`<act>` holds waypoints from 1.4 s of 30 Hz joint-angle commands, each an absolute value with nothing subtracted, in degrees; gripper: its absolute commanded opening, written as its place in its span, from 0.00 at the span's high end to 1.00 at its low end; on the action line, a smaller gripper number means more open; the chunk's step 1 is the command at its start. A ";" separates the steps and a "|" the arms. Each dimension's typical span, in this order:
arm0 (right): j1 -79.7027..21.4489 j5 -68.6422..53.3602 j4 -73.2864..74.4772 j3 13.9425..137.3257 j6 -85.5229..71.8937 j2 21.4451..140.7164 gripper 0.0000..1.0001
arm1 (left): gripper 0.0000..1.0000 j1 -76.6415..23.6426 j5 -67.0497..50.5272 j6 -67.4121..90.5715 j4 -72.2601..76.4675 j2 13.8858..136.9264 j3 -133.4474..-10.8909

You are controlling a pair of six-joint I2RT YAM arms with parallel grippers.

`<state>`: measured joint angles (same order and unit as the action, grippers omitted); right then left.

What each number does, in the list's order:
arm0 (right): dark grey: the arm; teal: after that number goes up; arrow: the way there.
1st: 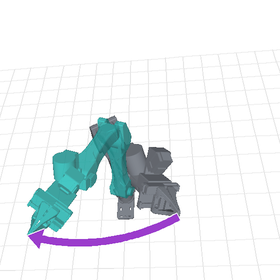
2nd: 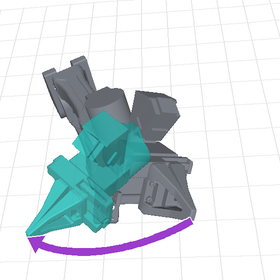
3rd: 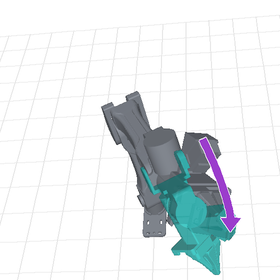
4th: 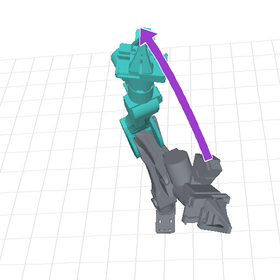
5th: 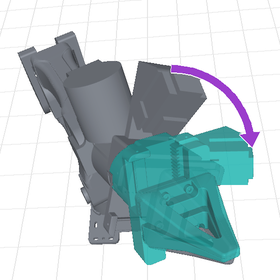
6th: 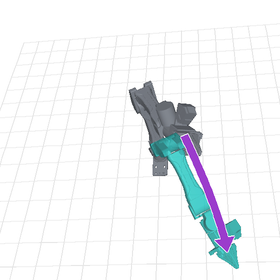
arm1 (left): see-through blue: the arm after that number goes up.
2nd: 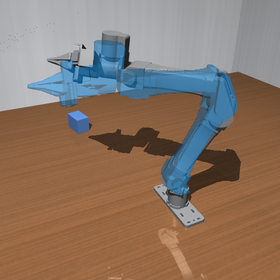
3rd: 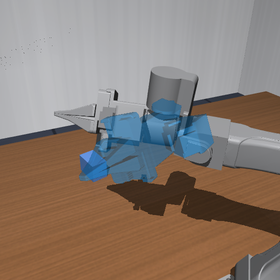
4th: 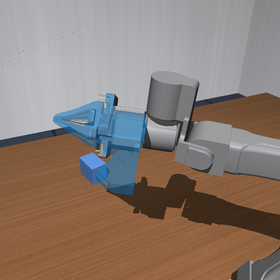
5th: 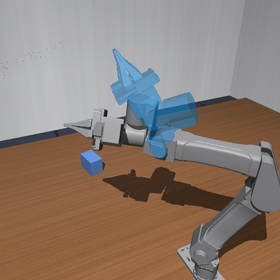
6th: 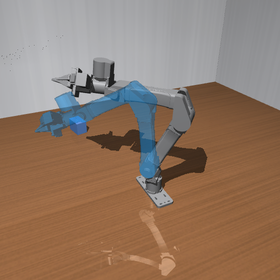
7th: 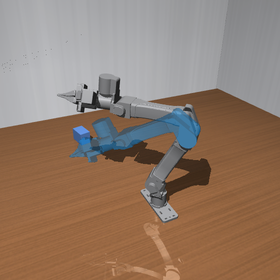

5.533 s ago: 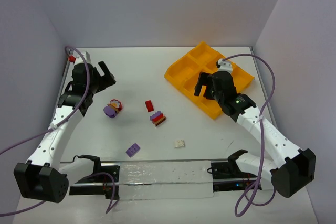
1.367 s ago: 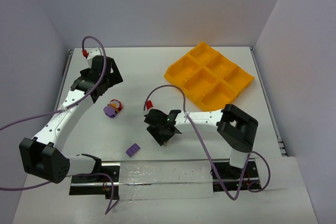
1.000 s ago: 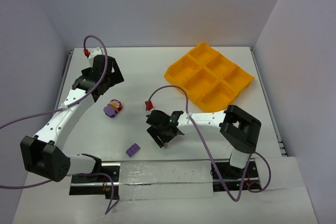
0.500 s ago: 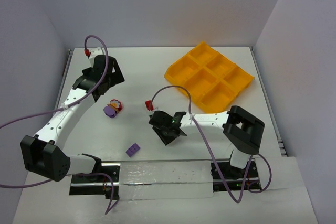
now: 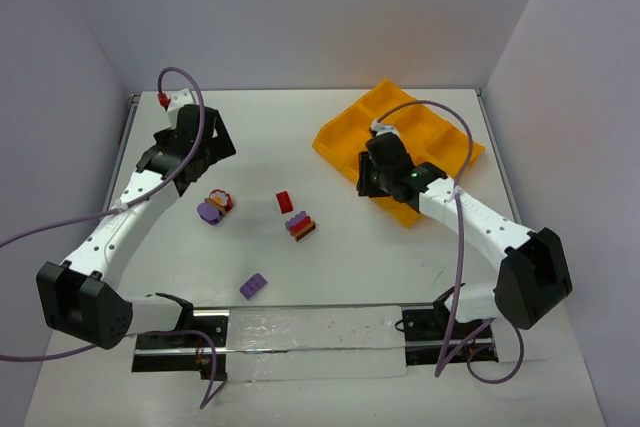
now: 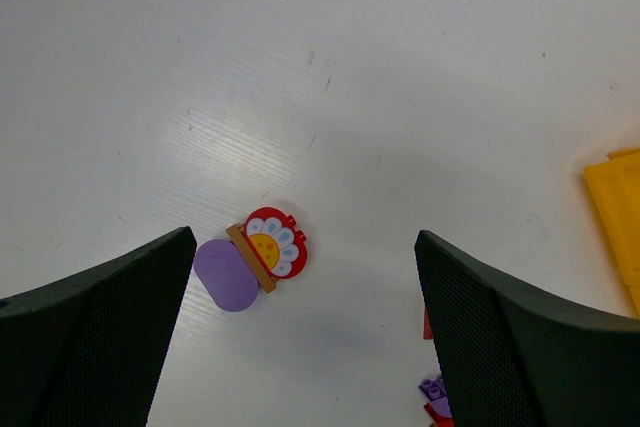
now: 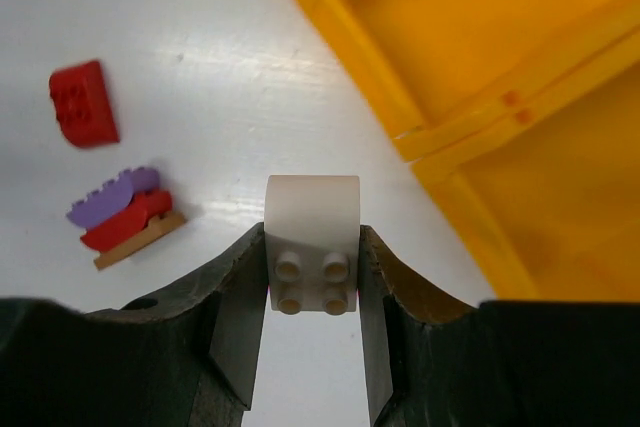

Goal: Sort the legos into containers by color

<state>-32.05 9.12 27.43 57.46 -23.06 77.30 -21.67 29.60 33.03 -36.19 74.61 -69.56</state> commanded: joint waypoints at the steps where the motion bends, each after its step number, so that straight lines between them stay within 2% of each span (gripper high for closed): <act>1: -24.63 10.90 26.90 58.76 -24.16 74.28 0.90 | 0.01 -21.97 31.33 33.05 -33.05 71.46 -69.79; 3: -18.72 11.14 26.15 58.24 -24.31 73.57 0.90 | 0.01 -22.06 31.42 33.12 -32.22 71.05 -69.58; 12: -8.26 15.16 23.48 56.07 -24.94 75.82 0.82 | 0.01 -22.06 29.20 32.84 -29.88 70.54 -68.41; 14: -6.86 14.25 22.49 56.10 -25.66 76.90 0.72 | 0.01 -22.06 28.75 32.99 -29.80 70.84 -68.35; 17: -6.68 14.13 21.84 56.71 -25.82 78.31 0.49 | 0.01 -22.06 27.93 33.31 -29.86 71.57 -68.78; 19: -6.81 14.90 21.88 56.95 -25.84 78.99 0.40 | 0.01 -22.06 27.77 33.33 -30.10 71.87 -69.04; 26: -6.77 13.80 22.41 56.92 -25.55 78.23 0.36 | 0.01 -22.06 27.51 33.31 -30.96 72.65 -70.22; 30: -8.45 10.92 24.38 58.01 -25.18 75.65 0.34 | 0.01 -22.06 27.41 33.90 -34.21 74.32 -72.99; 33: -11.26 9.53 26.48 59.65 -24.29 74.98 0.26 | 0.01 -22.06 27.51 34.44 -36.18 75.47 -74.68; 38: -22.87 10.91 29.10 61.98 -23.49 76.47 0.16 | 0.01 -22.15 26.95 35.37 -36.94 76.27 -74.26; 42: -30.82 11.25 30.59 63.65 -23.69 79.64 0.16 | 0.01 -22.15 26.54 37.57 -39.52 76.82 -74.44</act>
